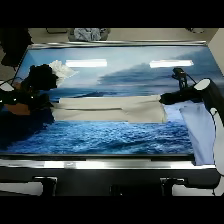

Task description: Fold the shirts.

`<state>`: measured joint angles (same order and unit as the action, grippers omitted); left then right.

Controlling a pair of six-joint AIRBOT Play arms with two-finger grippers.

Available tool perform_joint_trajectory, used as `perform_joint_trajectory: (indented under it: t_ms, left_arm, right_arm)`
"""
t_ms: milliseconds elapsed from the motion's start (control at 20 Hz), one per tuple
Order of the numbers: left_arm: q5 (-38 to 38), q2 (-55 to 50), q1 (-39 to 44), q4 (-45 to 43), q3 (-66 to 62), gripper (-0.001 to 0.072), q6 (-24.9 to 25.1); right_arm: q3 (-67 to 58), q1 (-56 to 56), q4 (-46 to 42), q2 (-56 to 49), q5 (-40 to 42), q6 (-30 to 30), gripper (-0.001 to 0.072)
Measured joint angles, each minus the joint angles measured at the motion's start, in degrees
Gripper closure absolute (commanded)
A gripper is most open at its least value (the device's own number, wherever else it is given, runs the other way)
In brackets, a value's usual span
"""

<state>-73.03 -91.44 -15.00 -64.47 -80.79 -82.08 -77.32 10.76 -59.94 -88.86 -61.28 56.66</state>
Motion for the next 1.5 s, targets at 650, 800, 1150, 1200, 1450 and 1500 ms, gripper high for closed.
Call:
perform_joint_trajectory:
  t_ms: [650, 800, 1150, 1200, 1450, 1500]
  left_arm:
    - [-2.45, -13.07, 1.25, 5.95, -11.32, 0.0076, -1.09]
    - [-5.03, -10.45, 1.16, 6.47, -13.00, 0.0108, -1.09]
    - [-6.71, -2.29, 4.52, 6.80, -13.90, 0.0109, -0.42]
    - [-6.78, -1.64, 5.22, 6.84, -13.94, 0.0108, -0.39]
    - [-6.93, -0.46, 7.69, 6.82, -13.99, 0.0108, -0.24]
    - [-6.95, -0.35, 8.00, 6.84, -13.99, 0.0109, -0.24]
  right_arm:
    - [-6.49, 2.51, -1.05, -6.82, -2.45, -0.07, 0.0005]
    - [-7.28, 5.95, -5.66, -6.71, -8.11, -0.79, 0.0000]
    - [-7.61, 9.53, 1.03, -12.07, -14.69, -3.39, 0.0000]
    - [-7.61, 9.70, 1.97, -12.92, -14.75, -3.54, 0.0000]
    - [-7.63, 10.08, 6.25, -16.61, -15.13, -3.72, 0.0000]
    - [-7.65, 10.08, 7.17, -17.09, -15.28, -3.74, 0.0000]
